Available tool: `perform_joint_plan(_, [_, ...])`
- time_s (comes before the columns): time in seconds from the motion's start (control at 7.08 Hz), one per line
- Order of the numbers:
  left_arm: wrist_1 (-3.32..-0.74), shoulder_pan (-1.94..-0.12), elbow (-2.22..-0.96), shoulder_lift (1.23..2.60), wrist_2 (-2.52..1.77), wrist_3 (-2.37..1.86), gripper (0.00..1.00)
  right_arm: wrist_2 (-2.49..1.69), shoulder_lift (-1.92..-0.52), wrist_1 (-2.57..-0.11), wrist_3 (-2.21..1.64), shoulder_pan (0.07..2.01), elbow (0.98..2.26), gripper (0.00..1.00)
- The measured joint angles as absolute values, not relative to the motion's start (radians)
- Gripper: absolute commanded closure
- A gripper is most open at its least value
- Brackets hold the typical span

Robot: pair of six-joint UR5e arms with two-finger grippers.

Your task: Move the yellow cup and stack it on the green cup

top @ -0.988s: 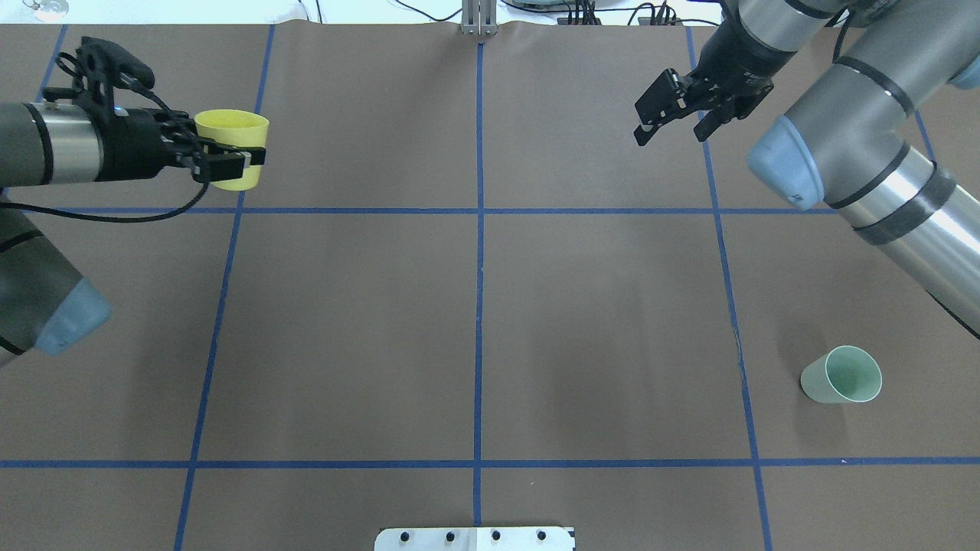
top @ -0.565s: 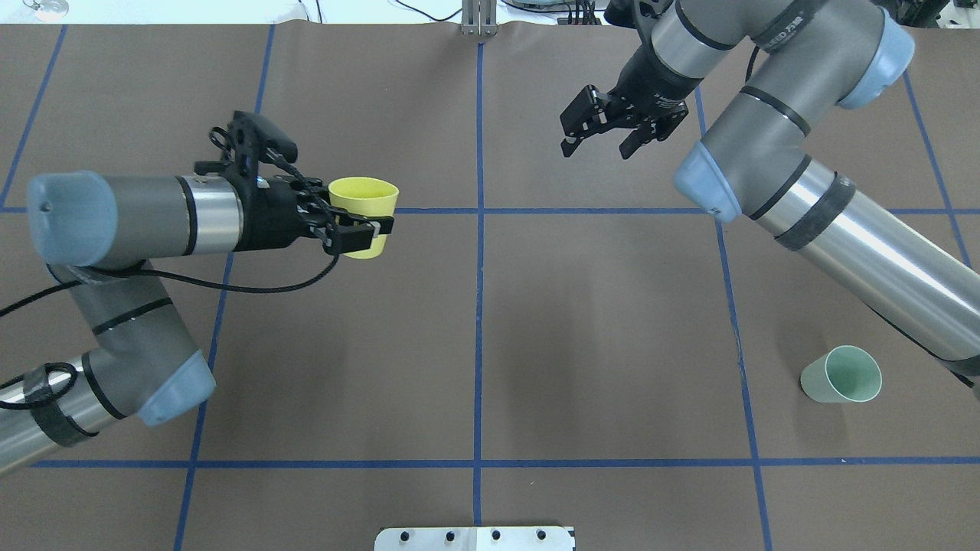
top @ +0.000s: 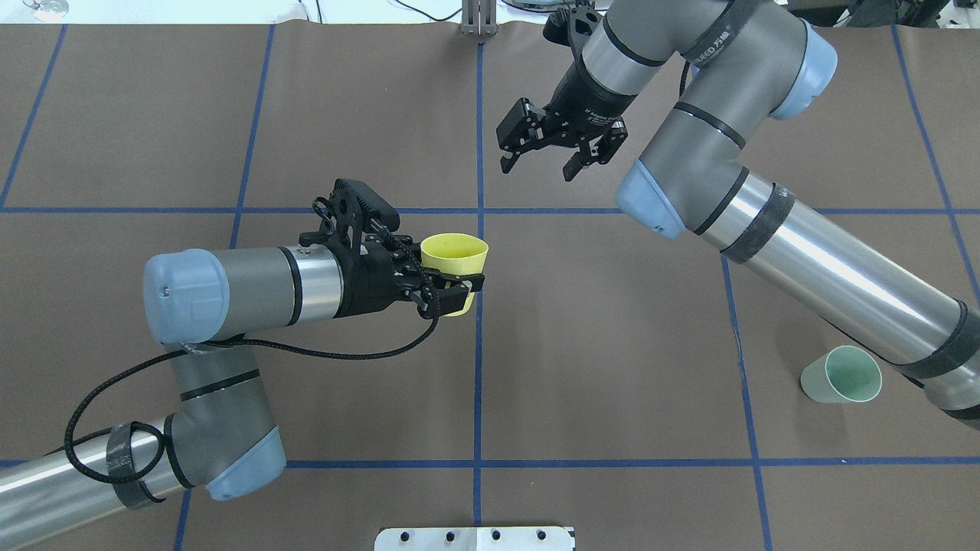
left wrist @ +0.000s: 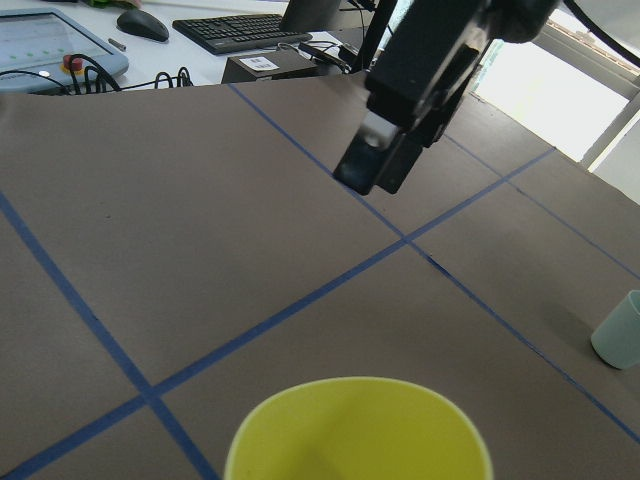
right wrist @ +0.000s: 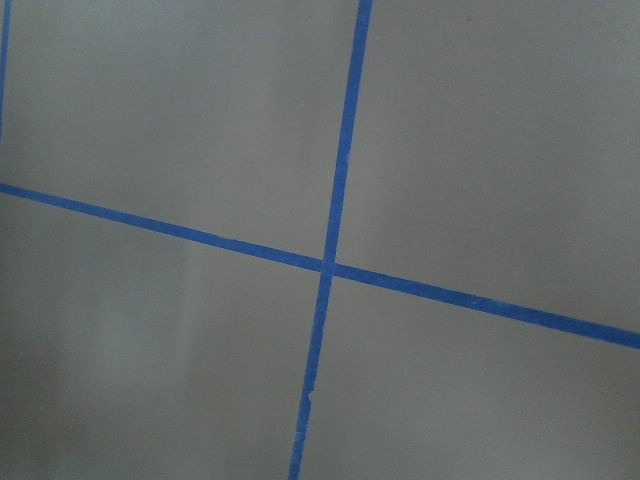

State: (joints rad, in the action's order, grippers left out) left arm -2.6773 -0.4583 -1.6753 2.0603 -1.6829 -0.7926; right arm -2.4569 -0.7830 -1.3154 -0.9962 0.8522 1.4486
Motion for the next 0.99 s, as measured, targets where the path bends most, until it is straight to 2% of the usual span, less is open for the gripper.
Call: perform_joint_plan(0.99, [-2.651,-0.428,-1.626,2.136,-1.644,-0.795,1.0,-2.623,-0.796,-1.328,-1.041,0.824,1.453,0.24])
